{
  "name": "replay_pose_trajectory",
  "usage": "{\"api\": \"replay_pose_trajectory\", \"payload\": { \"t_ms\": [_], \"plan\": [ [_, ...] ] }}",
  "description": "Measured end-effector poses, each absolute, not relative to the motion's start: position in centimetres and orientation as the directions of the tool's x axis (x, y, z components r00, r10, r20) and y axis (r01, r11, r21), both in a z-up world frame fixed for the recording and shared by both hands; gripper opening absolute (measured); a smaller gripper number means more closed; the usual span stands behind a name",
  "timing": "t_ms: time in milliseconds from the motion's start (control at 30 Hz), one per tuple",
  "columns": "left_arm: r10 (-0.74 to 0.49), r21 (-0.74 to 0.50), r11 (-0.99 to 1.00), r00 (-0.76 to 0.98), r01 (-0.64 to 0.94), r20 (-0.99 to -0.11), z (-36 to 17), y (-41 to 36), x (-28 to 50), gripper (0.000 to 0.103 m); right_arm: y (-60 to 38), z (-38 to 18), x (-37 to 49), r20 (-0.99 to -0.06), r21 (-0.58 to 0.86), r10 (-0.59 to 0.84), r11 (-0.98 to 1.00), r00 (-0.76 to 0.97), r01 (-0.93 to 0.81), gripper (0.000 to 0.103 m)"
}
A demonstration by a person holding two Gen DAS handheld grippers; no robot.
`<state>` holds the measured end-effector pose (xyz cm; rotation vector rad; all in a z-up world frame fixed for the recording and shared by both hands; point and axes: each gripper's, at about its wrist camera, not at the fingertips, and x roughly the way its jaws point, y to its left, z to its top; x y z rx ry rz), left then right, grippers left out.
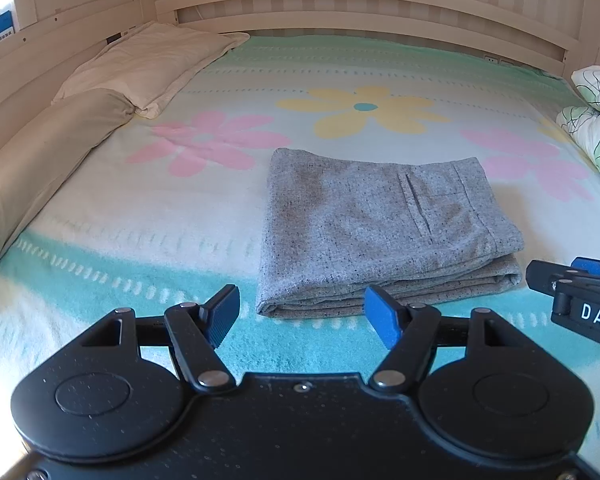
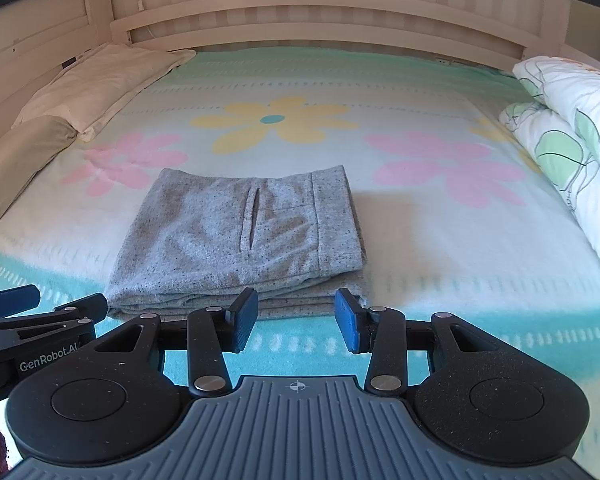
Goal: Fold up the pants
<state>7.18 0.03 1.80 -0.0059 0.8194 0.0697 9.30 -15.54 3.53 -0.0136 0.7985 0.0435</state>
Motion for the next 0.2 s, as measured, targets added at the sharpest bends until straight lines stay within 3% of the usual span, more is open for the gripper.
{"api": "replay_pose_trajectory", "payload": {
  "t_ms": [200],
  "plan": [
    [0.072, 0.027, 0.997, 0.683, -0.075, -0.727, 1.75, -0.17, 7.2, 0.072, -15.47, 3.43, 9.3, -0.718, 0.003, 0.036, 0.999, 0.695, -0.048, 0.041]
  ]
}}
